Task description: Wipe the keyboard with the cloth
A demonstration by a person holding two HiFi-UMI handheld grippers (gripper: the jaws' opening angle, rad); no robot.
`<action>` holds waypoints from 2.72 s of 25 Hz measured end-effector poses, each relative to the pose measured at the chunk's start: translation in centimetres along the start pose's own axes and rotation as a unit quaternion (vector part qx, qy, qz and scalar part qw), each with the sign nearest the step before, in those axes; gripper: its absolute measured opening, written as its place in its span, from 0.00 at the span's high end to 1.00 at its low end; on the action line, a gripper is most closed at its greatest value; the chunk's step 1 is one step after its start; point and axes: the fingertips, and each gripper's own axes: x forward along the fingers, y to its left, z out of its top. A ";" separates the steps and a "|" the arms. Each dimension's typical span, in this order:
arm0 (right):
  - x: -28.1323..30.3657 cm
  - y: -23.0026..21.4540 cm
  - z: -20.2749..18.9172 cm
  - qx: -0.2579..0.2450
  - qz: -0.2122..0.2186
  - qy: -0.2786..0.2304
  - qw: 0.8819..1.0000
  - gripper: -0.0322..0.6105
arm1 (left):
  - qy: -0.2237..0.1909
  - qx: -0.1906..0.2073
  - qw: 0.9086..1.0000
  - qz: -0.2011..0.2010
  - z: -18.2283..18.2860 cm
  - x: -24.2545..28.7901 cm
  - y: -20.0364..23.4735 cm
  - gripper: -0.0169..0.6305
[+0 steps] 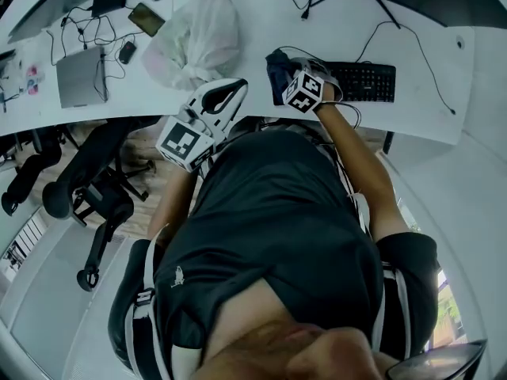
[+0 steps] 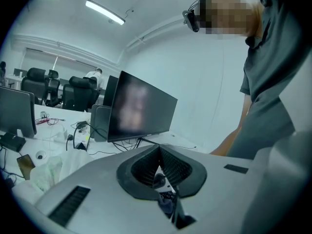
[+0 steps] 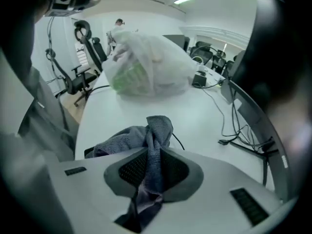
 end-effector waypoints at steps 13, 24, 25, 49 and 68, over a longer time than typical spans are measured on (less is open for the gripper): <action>-2.9 -7.0 0.9 0.072 -0.079 -0.039 0.994 0.84 | -0.001 0.004 1.000 -0.014 -0.1 -0.9 -0.4 0.97; -4.7 9.5 -3.0 0.053 0.103 -0.041 0.992 0.84 | 0.003 -0.012 1.000 -0.012 -1.1 -1.1 -0.1 0.97; -5.7 9.1 -3.2 0.099 0.121 -0.056 0.986 0.84 | 0.002 -0.012 1.000 -0.013 -1.1 -1.1 -0.2 0.97; -0.8 -4.9 0.9 0.220 0.059 -0.118 0.967 0.84 | 0.018 -0.013 1.000 -0.019 -3.1 -0.9 -1.7 0.97; -2.0 -0.9 -2.5 0.261 0.043 -0.067 0.962 0.84 | 0.009 -0.010 1.000 -0.019 -2.6 -1.5 -1.3 0.97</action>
